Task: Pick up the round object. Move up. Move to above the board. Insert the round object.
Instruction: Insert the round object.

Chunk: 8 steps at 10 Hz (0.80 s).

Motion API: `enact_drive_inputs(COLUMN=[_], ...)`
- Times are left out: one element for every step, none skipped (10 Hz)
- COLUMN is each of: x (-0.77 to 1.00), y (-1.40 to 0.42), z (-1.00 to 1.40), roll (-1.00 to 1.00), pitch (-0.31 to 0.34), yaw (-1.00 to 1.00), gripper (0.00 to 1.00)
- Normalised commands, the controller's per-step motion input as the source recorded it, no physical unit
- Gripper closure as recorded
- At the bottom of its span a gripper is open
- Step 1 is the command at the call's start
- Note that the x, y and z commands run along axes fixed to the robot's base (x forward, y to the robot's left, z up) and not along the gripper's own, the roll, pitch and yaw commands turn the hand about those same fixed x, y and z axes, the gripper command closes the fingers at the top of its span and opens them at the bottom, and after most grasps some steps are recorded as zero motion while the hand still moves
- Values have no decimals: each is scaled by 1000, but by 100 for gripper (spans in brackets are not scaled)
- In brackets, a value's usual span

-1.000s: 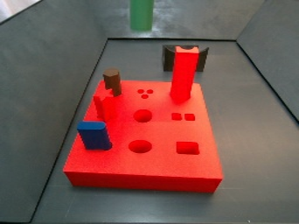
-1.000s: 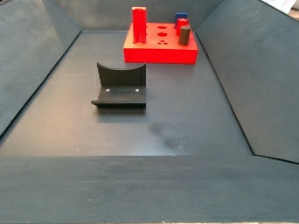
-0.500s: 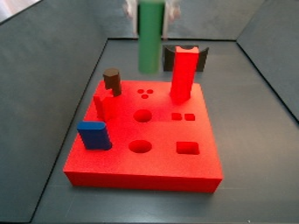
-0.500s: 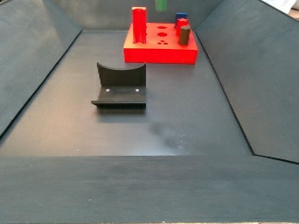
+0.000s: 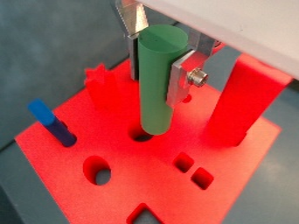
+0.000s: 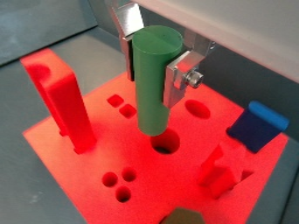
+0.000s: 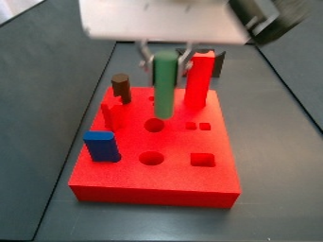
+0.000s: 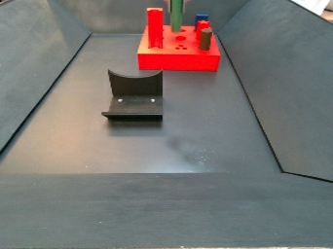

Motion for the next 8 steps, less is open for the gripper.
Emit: enact_drive_inputs(x=[-311, -346, -143, -60, -31, -100, 0, 0], y=[-6, -29, -60, -80, -311, -443, -223, -80], z=[-89, -34, 0, 0, -157, -211, -246, -314], roll=[0, 0, 41, 44, 136, 266, 263, 387], pitch=[-219, -237, -116, -67, -139, -257, -220, -100], yaw=[31, 49, 6, 0, 0, 23, 31, 89], gripper=[100, 100, 100, 100, 100, 100, 100, 100])
